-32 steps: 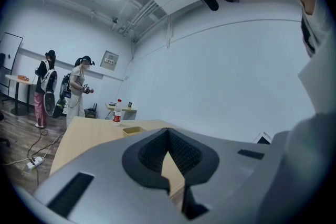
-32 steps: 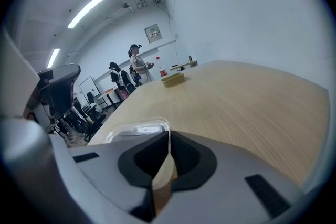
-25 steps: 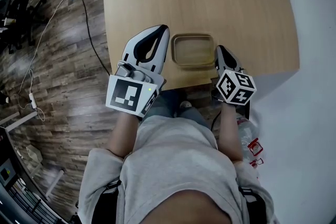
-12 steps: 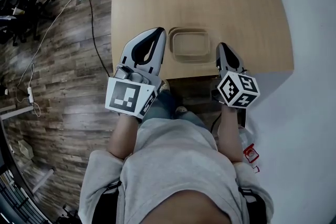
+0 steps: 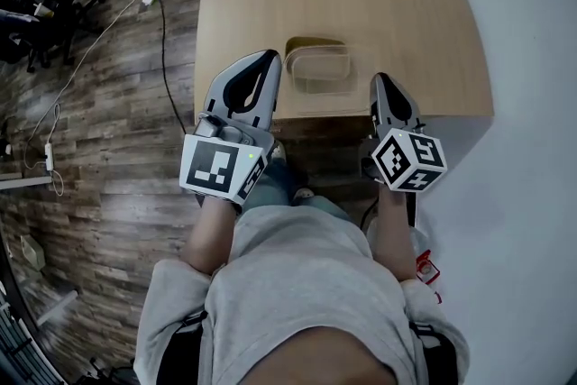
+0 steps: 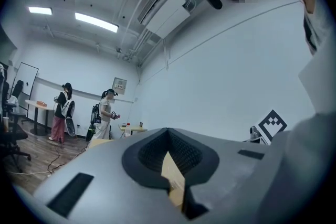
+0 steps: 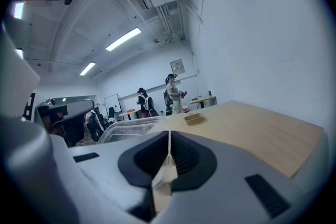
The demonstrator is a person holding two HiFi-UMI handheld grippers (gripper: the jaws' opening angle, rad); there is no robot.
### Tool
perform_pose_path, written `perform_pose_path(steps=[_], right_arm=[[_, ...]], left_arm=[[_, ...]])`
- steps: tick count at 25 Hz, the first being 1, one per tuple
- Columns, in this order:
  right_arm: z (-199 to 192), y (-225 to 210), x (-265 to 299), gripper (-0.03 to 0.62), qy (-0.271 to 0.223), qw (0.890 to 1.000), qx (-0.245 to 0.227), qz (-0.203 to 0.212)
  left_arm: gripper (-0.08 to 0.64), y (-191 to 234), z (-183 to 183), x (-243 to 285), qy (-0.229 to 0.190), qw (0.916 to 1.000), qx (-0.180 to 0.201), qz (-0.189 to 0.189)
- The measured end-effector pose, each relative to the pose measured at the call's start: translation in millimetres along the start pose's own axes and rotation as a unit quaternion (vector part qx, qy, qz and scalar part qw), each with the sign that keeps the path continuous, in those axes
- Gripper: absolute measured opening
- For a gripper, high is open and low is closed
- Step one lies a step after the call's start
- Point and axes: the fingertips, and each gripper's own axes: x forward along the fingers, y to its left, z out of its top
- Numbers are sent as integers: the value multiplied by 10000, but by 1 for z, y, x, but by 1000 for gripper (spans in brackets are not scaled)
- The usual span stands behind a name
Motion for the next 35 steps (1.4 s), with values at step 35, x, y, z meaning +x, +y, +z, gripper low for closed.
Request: perform_pose_path(steps=[35], right_arm=[[35, 84, -131, 21, -1125, 9920, -557, 144]], left_arm=[[11, -56, 53, -132, -487, 9982, 336, 96]])
